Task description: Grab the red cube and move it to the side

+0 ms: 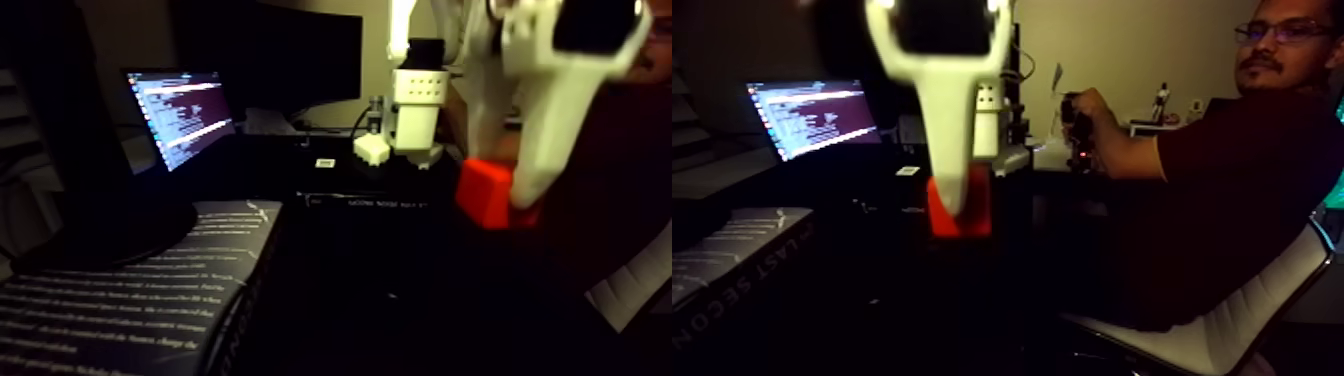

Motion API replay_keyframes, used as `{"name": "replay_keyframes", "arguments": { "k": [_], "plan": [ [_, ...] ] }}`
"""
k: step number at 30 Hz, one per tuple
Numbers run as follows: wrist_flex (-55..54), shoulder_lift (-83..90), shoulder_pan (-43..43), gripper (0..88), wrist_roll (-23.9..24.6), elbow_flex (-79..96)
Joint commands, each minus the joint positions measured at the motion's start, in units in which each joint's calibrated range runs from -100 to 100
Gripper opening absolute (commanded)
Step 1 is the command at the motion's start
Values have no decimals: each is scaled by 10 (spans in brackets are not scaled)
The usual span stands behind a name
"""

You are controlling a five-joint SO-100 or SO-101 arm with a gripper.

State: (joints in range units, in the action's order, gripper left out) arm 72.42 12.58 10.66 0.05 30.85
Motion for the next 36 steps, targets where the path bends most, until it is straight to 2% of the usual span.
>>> {"name": "replay_keyframes", "arguments": {
  "k": [1, 8, 12, 21, 25, 36],
  "plan": [
    [39, 83, -14, 19, -13, 0],
    [76, 160, -107, 19, -61, 12],
    [51, 153, -179, 19, -84, 34],
    [-20, 78, -291, 19, -97, 27],
    [-30, 41, -315, 19, -117, 10],
    [-22, -39, -325, 19, -103, -128]
  ]
}}
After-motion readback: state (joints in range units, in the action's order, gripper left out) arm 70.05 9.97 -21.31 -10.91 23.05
